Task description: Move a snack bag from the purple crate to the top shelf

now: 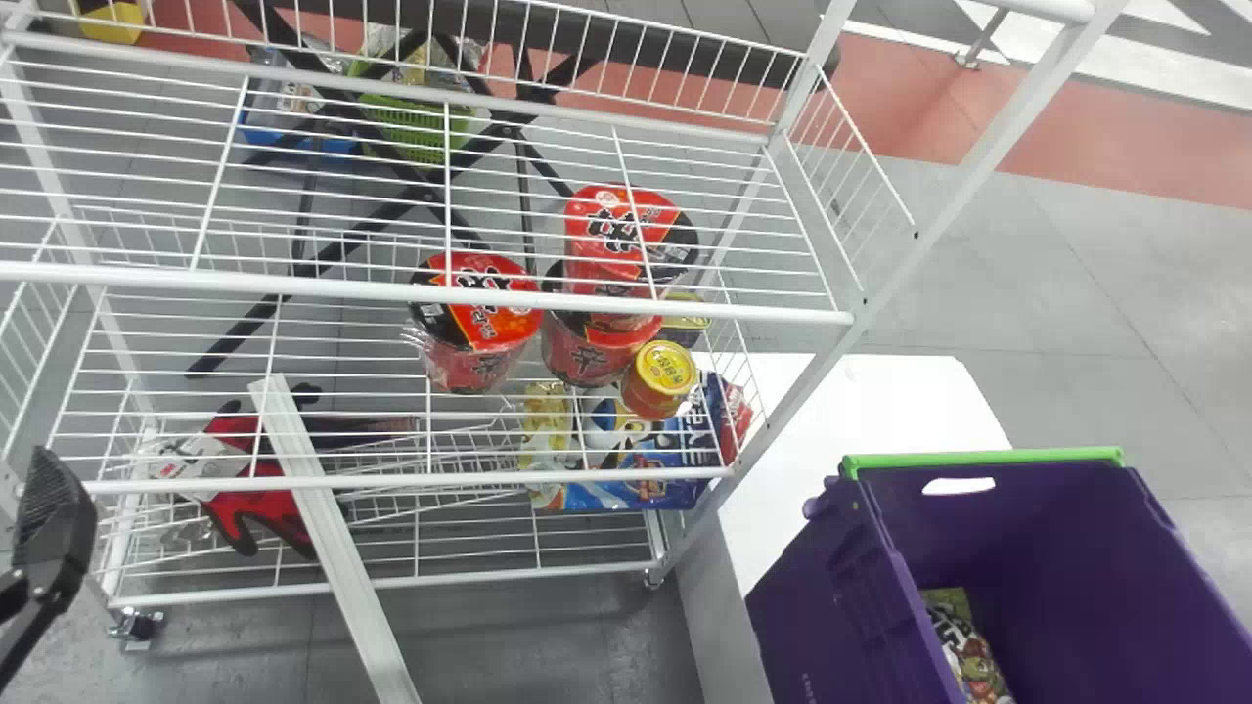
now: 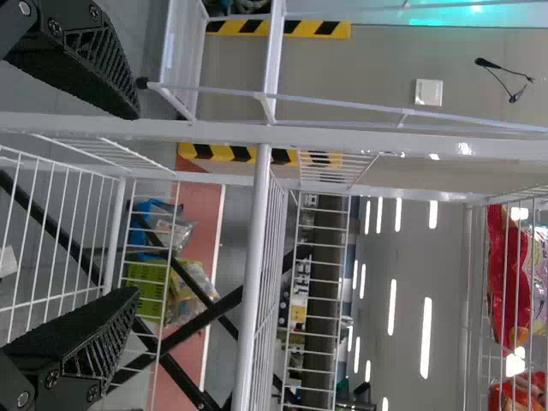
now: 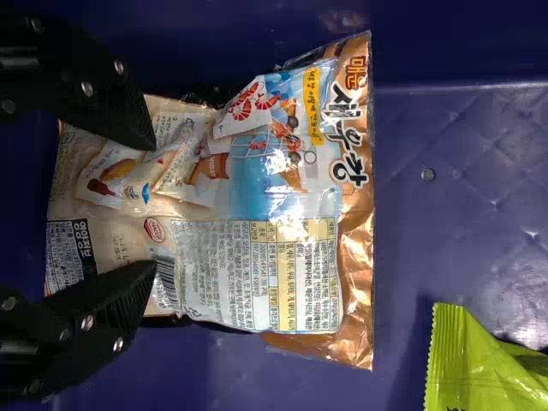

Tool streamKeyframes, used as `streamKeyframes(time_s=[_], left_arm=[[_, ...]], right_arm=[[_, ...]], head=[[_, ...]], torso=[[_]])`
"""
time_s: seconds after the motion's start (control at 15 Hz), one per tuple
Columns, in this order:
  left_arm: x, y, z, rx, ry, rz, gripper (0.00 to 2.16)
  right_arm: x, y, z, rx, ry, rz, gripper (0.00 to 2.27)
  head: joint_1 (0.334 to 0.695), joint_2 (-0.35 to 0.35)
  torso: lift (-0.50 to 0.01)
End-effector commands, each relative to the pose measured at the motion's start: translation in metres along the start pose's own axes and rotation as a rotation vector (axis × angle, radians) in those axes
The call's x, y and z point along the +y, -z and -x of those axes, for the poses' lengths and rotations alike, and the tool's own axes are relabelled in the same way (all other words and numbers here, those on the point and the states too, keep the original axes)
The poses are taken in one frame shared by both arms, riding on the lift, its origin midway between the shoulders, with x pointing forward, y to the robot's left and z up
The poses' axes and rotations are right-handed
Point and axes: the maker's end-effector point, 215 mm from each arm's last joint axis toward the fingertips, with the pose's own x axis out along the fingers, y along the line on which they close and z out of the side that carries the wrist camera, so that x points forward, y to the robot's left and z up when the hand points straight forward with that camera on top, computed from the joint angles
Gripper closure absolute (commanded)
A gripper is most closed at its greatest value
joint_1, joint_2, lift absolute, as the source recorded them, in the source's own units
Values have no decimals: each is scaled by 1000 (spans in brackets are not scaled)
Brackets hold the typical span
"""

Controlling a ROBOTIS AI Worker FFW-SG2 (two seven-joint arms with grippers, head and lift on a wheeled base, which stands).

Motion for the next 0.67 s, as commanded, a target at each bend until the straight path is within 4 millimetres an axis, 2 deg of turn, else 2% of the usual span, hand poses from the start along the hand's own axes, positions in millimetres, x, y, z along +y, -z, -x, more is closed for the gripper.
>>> streamKeyframes(time_s=[0.0,0.07,0.27,0.4,0.6], left_arm=[[1,-1,0,-2,-3,0,90],[2,0,0,-1,-3,-1,90],[2,0,1,1,-3,-1,90],[2,1,1,2,-4,0,90],[2,1,1,2,-5,1,90]], right_arm=[[-1,3,0,8,7,-14,1281],[-4,6,0,15,21,-23,1592],[-5,12,0,38,32,-59,1592],[-5,10,4,31,32,-78,1592],[-7,18,14,44,44,-154,1588]], head=[[695,-350],[695,-350],[695,-350],[695,-350],[695,-350]], torso=[[-451],[-451],[-451],[-451],[-451]])
